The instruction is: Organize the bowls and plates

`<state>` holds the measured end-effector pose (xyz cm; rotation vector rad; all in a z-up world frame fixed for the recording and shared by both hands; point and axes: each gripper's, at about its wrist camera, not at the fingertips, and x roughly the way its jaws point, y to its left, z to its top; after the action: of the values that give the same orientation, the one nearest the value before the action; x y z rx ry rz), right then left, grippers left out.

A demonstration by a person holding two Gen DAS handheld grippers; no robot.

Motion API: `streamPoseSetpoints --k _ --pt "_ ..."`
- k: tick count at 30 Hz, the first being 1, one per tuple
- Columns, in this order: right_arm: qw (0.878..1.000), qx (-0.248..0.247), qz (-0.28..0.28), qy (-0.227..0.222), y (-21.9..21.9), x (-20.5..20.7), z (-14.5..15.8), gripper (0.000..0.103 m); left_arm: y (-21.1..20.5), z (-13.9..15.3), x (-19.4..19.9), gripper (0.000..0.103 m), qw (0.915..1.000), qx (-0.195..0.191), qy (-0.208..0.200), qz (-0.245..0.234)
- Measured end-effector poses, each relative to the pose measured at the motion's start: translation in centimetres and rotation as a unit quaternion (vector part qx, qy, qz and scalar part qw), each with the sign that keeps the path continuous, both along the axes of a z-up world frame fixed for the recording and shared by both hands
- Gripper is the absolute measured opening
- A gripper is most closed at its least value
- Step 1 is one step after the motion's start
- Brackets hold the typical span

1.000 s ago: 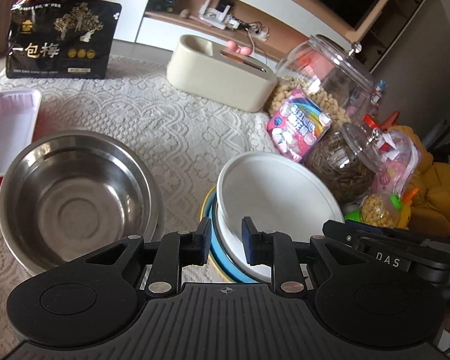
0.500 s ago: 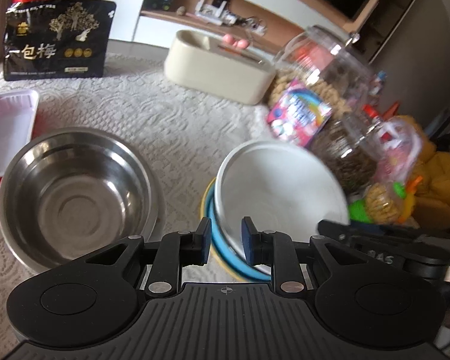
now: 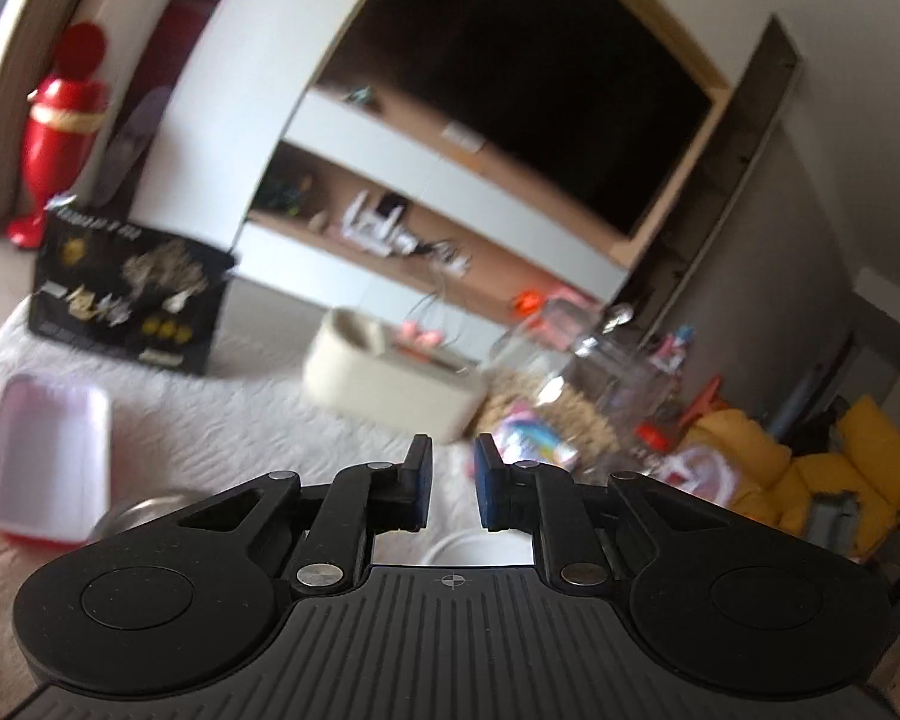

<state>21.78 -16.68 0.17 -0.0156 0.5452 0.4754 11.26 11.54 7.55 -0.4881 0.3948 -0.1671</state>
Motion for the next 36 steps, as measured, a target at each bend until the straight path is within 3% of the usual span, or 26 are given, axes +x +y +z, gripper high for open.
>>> streamPoseSetpoints --k 4,7,9,12,16,23,26,32,36 --pt "0.998 0.054 0.017 -0.024 -1.4 1.4 -0.8 0.066 -2.4 -1.1 1.5 0.016 0.9998 0.004 0.001 -0.017" --pt "0.998 0.064 -0.004 0.021 -2.9 2.7 -2.2 0.066 -4.9 -2.8 2.7 0.018 0.9986 0.051 0.011 0.009" --pt "0.996 0.08 -0.013 0.046 -3.8 3.3 -2.4 0.066 -6.0 -4.4 3.9 0.019 0.9959 0.07 0.057 0.008" --pt "0.994 0.087 -0.012 0.061 -4.6 3.0 -2.7 0.066 -6.6 -6.4 5.3 0.019 0.991 0.052 0.123 -0.005" --pt "0.996 0.054 0.002 0.065 -4.1 2.0 -4.1 0.066 -7.2 -7.6 6.1 0.019 0.9827 0.059 0.175 -0.005" --pt "0.993 0.041 0.013 0.113 -3.3 2.6 -6.2 0.065 -7.1 -8.1 6.4 0.019 0.9786 0.064 0.195 0.02" --pt "0.99 0.041 0.003 0.136 -3.4 3.5 -6.9 0.059 -7.2 -8.5 6.6 0.021 0.977 0.069 0.201 0.019" --pt "0.985 0.048 0.007 0.168 -3.5 4.0 -8.2 0.057 -6.7 -8.2 6.7 0.031 0.981 0.042 0.189 0.003" --pt "0.985 0.034 0.002 0.169 -3.1 3.9 -8.5 0.056 -7.3 -7.5 6.1 0.03 0.9844 0.057 0.165 -0.018"
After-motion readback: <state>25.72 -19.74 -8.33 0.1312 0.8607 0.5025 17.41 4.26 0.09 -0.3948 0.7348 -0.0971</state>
